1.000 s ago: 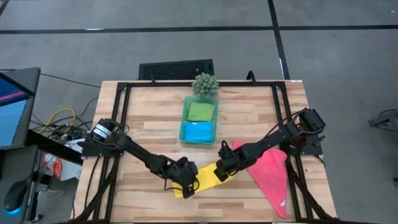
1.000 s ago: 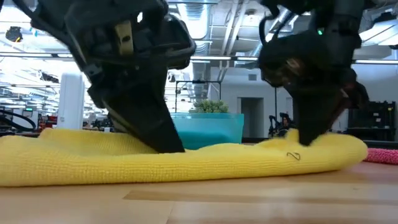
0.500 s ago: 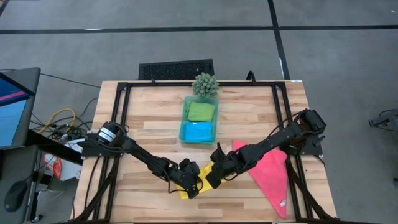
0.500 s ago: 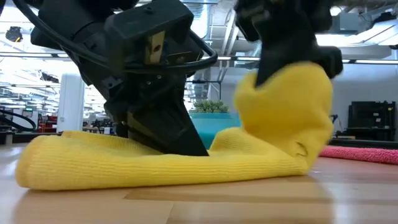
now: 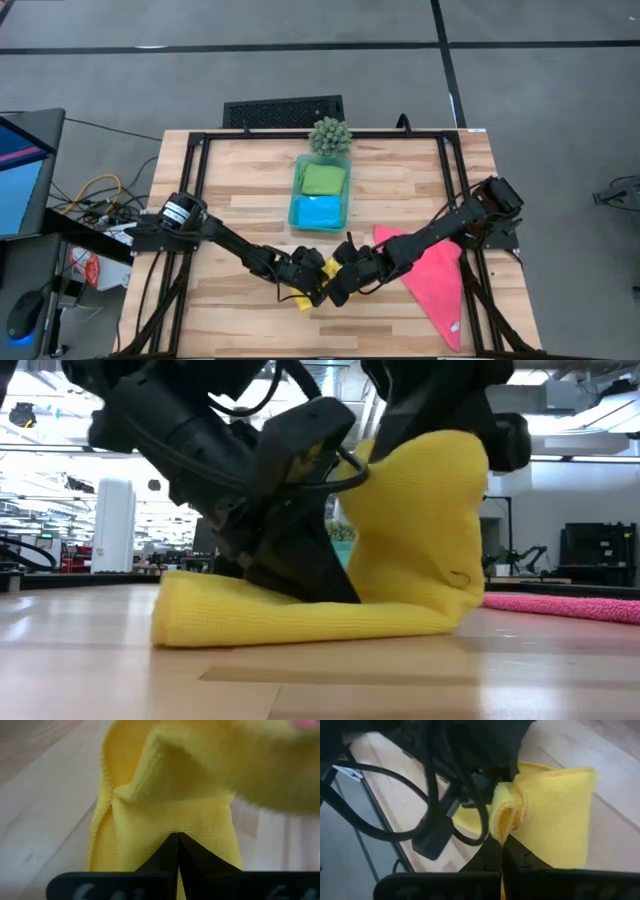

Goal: Fold microfiber towels
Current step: Fold the yellow micro fiber cloth

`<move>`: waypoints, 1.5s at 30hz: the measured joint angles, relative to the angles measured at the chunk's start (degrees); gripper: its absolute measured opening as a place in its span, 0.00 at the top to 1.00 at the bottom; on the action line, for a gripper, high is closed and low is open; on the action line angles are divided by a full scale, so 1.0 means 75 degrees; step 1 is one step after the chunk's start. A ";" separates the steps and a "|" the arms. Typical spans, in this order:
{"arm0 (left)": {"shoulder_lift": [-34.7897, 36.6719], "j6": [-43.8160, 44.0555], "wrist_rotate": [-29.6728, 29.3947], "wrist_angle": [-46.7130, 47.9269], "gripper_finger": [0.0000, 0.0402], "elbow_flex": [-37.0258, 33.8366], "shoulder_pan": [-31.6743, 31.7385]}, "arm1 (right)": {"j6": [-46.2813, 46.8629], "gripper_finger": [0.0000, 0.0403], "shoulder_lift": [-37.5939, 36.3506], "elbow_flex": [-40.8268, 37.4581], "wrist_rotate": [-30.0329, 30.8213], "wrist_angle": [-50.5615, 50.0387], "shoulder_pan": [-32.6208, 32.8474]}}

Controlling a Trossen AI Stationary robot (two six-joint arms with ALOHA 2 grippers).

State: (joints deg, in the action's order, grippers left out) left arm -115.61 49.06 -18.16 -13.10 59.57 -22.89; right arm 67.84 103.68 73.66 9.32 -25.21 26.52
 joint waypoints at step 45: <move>0.0755 0.3335 -0.0747 0.2693 1.00 0.0015 -0.1848 | -0.0403 0.96 0.0965 0.0004 -0.0269 0.2101 -0.0212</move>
State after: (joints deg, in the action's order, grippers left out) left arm -109.95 74.06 -23.76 7.09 59.68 -36.74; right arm 64.82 110.91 73.69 7.31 -9.45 24.93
